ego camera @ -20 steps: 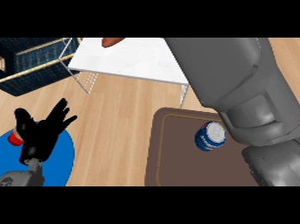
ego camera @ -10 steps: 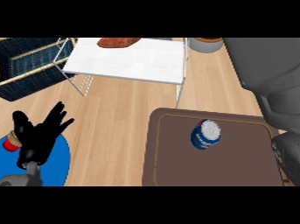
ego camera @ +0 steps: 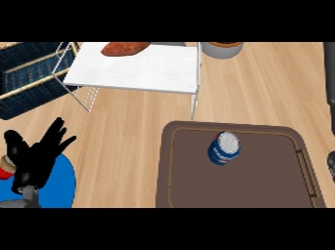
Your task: Pick the sweet potato from the tray and place it in the tiered shelf
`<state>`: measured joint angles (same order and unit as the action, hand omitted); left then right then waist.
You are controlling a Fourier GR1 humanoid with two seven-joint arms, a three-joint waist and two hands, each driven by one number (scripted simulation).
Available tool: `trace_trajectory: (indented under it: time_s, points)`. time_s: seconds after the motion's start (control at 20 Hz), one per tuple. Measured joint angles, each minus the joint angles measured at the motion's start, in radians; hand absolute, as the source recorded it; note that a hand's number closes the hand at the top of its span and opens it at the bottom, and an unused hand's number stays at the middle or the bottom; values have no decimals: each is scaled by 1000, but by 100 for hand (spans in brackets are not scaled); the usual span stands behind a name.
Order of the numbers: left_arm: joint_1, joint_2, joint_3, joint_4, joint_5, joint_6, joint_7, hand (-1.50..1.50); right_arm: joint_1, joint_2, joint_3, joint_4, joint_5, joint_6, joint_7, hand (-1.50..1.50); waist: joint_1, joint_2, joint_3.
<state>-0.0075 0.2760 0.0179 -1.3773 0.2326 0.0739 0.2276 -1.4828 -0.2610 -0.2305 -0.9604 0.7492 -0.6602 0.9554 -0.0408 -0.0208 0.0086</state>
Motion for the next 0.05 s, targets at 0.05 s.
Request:
trace_trajectory:
  time_s: [0.05]
  points:
    - [4, -1, 3, -2, 2, -1, -2, 0, 28, -7, 4, -52, -8, 21, 13, -150, -2, -1, 0]
